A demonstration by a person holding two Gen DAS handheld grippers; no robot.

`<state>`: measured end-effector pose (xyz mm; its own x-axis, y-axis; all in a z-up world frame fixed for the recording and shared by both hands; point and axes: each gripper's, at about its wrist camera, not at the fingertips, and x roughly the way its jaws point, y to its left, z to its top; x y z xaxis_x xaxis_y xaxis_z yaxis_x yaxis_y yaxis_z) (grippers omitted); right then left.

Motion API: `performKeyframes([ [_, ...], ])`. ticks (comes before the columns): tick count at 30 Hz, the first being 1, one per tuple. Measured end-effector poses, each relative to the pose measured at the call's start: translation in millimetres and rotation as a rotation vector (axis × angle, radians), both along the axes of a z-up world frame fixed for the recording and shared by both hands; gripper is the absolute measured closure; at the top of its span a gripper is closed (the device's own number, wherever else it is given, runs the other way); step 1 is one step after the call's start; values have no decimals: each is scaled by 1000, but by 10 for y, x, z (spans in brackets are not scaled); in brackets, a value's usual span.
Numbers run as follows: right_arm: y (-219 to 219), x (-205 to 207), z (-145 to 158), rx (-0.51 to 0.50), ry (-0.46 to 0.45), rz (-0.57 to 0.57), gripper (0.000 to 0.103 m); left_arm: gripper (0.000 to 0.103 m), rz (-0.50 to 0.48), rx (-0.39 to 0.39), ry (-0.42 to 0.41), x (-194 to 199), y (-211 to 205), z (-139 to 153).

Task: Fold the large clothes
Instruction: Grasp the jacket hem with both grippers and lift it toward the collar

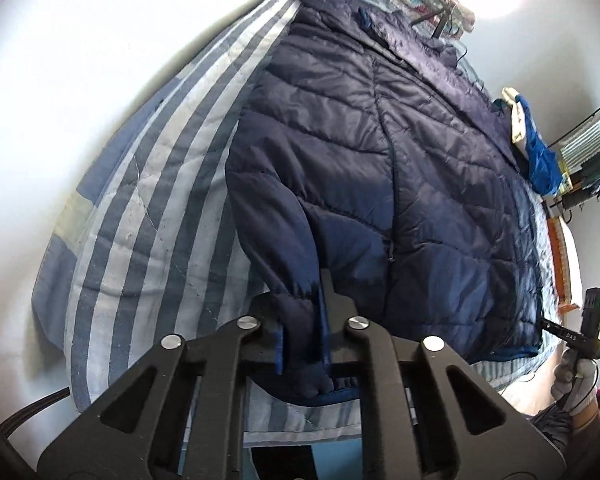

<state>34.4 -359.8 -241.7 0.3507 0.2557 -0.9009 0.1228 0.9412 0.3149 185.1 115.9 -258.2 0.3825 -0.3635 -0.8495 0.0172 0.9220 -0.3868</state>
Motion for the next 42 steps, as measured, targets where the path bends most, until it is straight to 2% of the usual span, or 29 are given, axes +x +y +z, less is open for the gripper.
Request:
performKeyframes([
  [2,-72,-4,59,62,-16,-24,98,95,7,-20,-25,-29,11,87],
  [5,-151,-63,238,101,-70,-40,101,96,16,-54,-77,-85,53,294],
  [8,-239,-119,493,117,-141,-61,102,97,16,-72,-125,-133,83,509],
  [12,-435,-201,802,140,-217,-103,103,98,-3,-53,-201,-211,20,825],
  [16,-532,-237,1058,117,-278,-105,103,98,-25,-64,-248,-307,-73,1008],
  [18,-538,-228,1102,103,-285,-111,103,99,-30,-65,-253,-353,-124,1017],
  [23,-563,-313,1276,81,-311,-73,103,99,-27,-120,-271,-500,-131,1102],
  [27,-682,-380,1415,105,-343,-78,103,99,-7,-131,-301,-577,-66,1299],
  [30,-799,-452,1552,142,-388,-93,103,99,4,-136,-355,-588,-52,1545],
  [35,-902,-384,1738,151,-446,-105,103,99,-12,-127,-428,-394,-119,1854],
  [42,-960,273,1824,134,-480,-118,103,99,-28,-70,-451,368,-358,1907],
])
